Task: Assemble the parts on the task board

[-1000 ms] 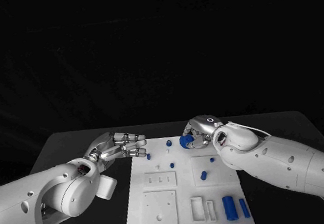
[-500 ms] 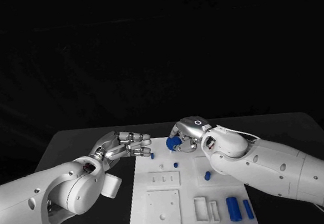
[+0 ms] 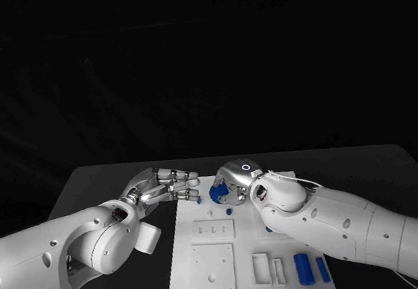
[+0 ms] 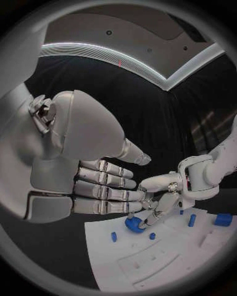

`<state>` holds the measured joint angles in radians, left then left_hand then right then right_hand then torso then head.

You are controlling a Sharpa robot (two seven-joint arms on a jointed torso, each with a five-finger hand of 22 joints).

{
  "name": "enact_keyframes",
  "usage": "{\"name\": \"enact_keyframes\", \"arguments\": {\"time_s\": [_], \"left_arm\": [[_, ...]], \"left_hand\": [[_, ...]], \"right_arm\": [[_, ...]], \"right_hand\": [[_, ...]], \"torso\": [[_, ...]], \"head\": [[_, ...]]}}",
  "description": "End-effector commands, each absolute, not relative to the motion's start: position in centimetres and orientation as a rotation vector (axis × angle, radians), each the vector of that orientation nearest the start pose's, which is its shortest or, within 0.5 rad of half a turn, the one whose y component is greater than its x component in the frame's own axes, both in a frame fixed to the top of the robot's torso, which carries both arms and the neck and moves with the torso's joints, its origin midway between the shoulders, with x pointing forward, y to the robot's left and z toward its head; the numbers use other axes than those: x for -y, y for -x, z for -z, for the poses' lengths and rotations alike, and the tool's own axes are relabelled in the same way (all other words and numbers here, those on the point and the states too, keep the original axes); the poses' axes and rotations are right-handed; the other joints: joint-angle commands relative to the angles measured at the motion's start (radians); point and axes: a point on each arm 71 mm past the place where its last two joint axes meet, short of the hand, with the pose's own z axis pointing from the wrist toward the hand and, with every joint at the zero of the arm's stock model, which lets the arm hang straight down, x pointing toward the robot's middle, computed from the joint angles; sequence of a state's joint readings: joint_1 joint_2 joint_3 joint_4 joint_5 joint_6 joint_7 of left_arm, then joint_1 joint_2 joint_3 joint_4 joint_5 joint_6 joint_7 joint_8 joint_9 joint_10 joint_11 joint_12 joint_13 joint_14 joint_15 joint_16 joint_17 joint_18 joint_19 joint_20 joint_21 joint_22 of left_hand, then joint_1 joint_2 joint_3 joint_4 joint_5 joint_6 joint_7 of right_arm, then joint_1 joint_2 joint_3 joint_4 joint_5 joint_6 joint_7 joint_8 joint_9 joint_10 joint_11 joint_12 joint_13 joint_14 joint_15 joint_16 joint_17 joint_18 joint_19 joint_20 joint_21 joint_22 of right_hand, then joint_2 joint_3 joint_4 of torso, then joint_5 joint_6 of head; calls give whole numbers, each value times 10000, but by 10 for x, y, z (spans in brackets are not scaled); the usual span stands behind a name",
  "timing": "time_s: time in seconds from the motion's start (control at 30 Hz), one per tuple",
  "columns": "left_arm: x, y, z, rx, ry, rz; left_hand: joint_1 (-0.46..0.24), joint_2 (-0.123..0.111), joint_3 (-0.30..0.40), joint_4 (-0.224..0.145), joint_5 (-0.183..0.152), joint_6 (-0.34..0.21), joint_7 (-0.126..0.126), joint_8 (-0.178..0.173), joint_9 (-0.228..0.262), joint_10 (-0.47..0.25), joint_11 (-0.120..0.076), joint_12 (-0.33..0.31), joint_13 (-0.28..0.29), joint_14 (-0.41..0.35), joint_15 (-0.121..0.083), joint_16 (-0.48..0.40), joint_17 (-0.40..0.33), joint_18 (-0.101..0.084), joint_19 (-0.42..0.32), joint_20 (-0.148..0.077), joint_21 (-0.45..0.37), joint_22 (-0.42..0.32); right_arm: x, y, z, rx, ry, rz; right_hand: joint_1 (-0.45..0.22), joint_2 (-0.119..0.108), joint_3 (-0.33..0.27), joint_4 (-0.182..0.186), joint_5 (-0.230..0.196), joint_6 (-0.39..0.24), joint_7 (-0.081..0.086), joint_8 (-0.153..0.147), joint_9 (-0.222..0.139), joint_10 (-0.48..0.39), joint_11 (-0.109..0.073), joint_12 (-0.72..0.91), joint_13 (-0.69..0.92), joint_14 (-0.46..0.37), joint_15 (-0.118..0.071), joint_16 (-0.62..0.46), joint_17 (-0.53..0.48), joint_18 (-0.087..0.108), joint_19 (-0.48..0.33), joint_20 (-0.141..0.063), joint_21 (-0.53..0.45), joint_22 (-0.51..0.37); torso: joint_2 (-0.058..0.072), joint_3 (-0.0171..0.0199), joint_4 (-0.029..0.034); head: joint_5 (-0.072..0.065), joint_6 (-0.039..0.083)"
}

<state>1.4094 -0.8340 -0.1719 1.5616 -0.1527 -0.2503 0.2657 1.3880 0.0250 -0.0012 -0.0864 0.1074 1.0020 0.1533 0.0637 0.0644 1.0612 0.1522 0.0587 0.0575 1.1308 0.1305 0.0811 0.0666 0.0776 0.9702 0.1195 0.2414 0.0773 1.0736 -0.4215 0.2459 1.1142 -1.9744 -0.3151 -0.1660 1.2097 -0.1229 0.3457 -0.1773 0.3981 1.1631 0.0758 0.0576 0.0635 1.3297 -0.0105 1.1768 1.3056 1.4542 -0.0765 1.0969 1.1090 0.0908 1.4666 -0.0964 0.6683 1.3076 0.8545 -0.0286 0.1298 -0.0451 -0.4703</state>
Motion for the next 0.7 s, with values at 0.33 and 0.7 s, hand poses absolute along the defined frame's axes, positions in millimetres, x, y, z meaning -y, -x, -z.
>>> {"name": "enact_keyframes", "arguments": {"time_s": [0.33, 0.7], "left_arm": [[-183, -495, 126, -16247, 7967, 15238], [-183, -495, 127, -16279, 7971, 15233]], "left_hand": [[-13, -41, -6, 15, 34, -53, 17, -15, 4, -55, -23, 4, 16, -44, 14, -46, -11, 2, -44, -10, 11, -13], [-13, -41, -6, 15, 34, -53, 17, -15, 4, -55, -23, 4, 16, -44, 14, -46, -11, 2, -44, -10, 11, -13]], "right_arm": [[107, -558, 186, -14169, 3594, -3782], [111, -561, 189, -14142, 3489, -3606]], "right_hand": [[-35, 31, -1, 73, 2, -66, 19, 44, 15, -53, -42, -116, -53, -24, -66, -29, -45, -43, 507, -78, -27, 225], [-34, -6, 0, 120, -75, -203, 55, 40, 10, -150, -22, -285, -180, -38, -56, -111, -108, -32, 496, -69, -144, 193]], "torso": [[-8, 20, -13], [-2, 25, -40]], "head": [[19, 21], [25, 63]]}}
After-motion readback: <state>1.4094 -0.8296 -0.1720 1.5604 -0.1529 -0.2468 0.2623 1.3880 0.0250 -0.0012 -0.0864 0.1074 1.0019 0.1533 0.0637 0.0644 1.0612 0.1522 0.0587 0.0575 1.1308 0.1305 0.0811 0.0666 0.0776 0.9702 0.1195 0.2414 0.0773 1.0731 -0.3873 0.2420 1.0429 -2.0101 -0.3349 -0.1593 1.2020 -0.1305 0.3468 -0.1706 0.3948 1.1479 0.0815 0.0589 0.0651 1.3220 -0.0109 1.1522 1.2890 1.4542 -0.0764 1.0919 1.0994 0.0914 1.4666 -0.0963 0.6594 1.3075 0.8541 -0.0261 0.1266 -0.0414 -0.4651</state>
